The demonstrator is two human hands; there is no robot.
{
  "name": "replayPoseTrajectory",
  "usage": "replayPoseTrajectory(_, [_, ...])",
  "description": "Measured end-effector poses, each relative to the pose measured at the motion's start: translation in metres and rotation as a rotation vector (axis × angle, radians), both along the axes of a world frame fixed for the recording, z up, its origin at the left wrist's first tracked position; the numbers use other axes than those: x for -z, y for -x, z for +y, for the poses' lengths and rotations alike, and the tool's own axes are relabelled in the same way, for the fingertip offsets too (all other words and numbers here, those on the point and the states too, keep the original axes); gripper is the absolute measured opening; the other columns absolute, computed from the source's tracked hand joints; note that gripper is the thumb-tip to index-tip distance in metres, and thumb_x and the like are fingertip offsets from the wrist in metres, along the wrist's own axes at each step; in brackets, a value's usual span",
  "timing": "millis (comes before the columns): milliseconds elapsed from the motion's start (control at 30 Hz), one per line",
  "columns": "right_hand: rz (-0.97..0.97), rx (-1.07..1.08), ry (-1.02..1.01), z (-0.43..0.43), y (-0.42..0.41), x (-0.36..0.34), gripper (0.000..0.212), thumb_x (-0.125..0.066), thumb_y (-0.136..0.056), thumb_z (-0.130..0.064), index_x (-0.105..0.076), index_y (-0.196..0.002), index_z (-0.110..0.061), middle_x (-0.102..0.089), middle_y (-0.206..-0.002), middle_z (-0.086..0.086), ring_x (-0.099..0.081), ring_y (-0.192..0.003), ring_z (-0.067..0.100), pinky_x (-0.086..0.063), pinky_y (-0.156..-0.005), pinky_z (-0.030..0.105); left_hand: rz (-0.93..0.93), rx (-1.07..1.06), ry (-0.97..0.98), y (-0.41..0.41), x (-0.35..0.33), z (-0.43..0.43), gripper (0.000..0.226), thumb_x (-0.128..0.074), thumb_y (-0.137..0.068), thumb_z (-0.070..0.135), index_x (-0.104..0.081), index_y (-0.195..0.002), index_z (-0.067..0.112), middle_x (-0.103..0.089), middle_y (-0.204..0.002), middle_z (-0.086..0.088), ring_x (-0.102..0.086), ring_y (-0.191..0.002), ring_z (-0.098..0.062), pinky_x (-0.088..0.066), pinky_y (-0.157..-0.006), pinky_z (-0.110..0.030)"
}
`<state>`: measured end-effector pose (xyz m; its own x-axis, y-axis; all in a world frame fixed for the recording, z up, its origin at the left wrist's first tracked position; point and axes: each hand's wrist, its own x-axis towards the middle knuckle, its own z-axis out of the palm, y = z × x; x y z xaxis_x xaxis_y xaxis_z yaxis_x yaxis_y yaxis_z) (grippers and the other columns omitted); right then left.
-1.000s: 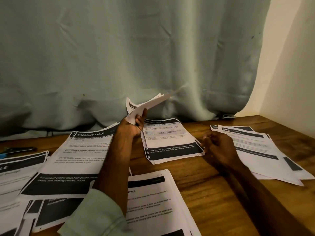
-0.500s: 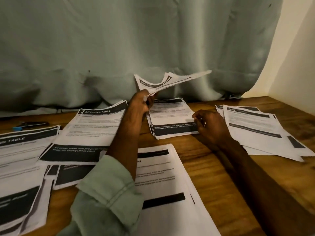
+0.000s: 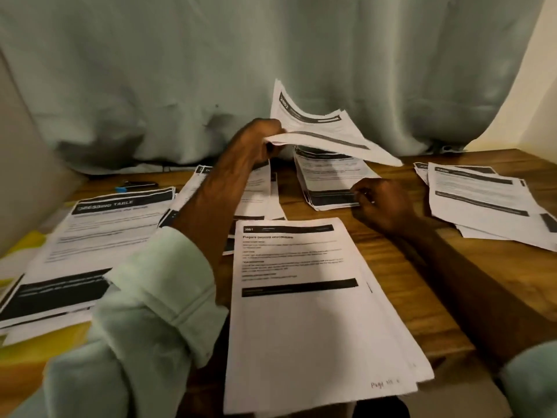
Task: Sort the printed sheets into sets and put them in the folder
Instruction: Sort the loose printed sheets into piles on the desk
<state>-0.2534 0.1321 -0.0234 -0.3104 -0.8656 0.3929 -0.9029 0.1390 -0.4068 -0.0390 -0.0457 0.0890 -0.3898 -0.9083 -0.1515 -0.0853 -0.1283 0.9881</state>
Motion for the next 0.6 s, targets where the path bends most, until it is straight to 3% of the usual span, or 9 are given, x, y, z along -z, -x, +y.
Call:
replayPoseTrajectory(67, [-0.258, -0.010, 0.106, 0.001, -0.014, 0.005, 0.015, -0.070, -0.091, -0.014, -0.072, -0.100, -0.026, -0.073, -0.111, -0.007, -0.066, -0.103, 0.014, -0.056, -0.080, 0.028, 0.006, 0.023, 0.024, -0.028, -0.002, 0.014, 0.012, -0.058, -0.101, 0.010, -0.068, -0.106, 0.005, -0.069, -0.091, -0.009, -0.067, -0.069, -0.017, -0.062, -0.072, -0.030])
replayPoseTrajectory(100, [-0.388, -0.021, 0.153, 0.002, -0.020, 0.004, 0.013, -0.069, -0.093, -0.013, -0.073, -0.099, -0.024, -0.073, -0.111, -0.005, -0.066, -0.104, 0.014, -0.057, -0.082, 0.029, 0.029, 0.041, 0.020, -0.041, -0.001, 0.019, 0.011, -0.056, -0.101, 0.008, -0.066, -0.106, 0.005, -0.069, -0.098, -0.012, -0.066, -0.074, -0.020, -0.061, -0.077, -0.035])
replayPoseTrajectory(200, [-0.808, -0.094, 0.239, 0.017, -0.044, -0.012, 0.019, -0.053, -0.105, -0.017, -0.070, -0.111, -0.011, -0.076, -0.103, 0.009, -0.071, -0.085, 0.020, -0.059, -0.068, 0.032, 0.003, 0.037, 0.061, -0.085, 0.002, 0.044, 0.013, -0.054, -0.103, 0.007, -0.063, -0.110, 0.002, -0.065, -0.113, -0.017, -0.067, -0.065, -0.018, -0.058, -0.051, -0.026])
replayPoseTrajectory(300, [-1.250, -0.141, 0.171, 0.039, -0.060, -0.033, 0.045, -0.036, -0.109, -0.040, -0.070, -0.110, -0.010, -0.078, -0.099, 0.011, -0.072, -0.084, 0.024, -0.060, -0.062, 0.030, -0.169, 0.012, 0.230, -0.109, 0.004, 0.067, 0.029, -0.056, -0.104, 0.015, -0.059, -0.131, 0.005, -0.064, -0.112, -0.006, -0.065, -0.056, -0.008, -0.046, -0.042, -0.012])
replayPoseTrajectory(367, [-1.321, -0.175, 0.061, 0.053, -0.068, -0.040, 0.064, -0.034, -0.103, -0.060, -0.070, -0.117, -0.010, -0.078, -0.106, 0.009, -0.074, -0.092, 0.024, -0.061, -0.074, 0.031, -0.232, 0.010, 0.275, -0.121, 0.011, 0.077, 0.029, -0.058, -0.103, 0.020, -0.059, -0.130, 0.009, -0.064, -0.112, -0.001, -0.062, -0.067, -0.008, -0.043, -0.041, -0.011])
replayPoseTrajectory(433, [-1.250, -0.163, 0.025, 0.064, -0.078, -0.043, 0.064, -0.047, -0.097, -0.064, -0.070, -0.119, -0.009, -0.077, -0.109, 0.008, -0.075, -0.094, 0.024, -0.061, -0.077, 0.033, -0.245, -0.001, 0.273, -0.127, 0.023, 0.082, 0.031, -0.061, -0.102, 0.025, -0.060, -0.127, 0.008, -0.068, -0.118, 0.001, -0.065, -0.078, -0.011, -0.049, -0.052, -0.017])
replayPoseTrajectory(533, [-1.175, -0.122, 0.099, 0.079, -0.096, -0.042, 0.041, -0.071, -0.092, -0.045, -0.070, -0.117, -0.012, -0.078, -0.104, 0.005, -0.075, -0.093, 0.023, -0.062, -0.073, 0.034, -0.203, 0.007, 0.247, -0.133, 0.043, 0.098, 0.039, -0.064, -0.099, 0.029, -0.059, -0.132, 0.009, -0.070, -0.123, -0.004, -0.071, -0.094, -0.020, -0.057, -0.075, -0.030])
replayPoseTrajectory(600, [-1.184, -0.123, 0.115, 0.087, -0.099, -0.039, 0.037, -0.078, -0.089, -0.035, -0.068, -0.120, -0.016, -0.078, -0.109, 0.005, -0.075, -0.100, 0.028, -0.059, -0.092, 0.046, -0.179, 0.033, 0.242, -0.132, 0.052, 0.107, 0.036, -0.064, -0.099, 0.028, -0.060, -0.131, 0.012, -0.071, -0.121, -0.003, -0.073, -0.095, -0.021, -0.058, -0.077, -0.033])
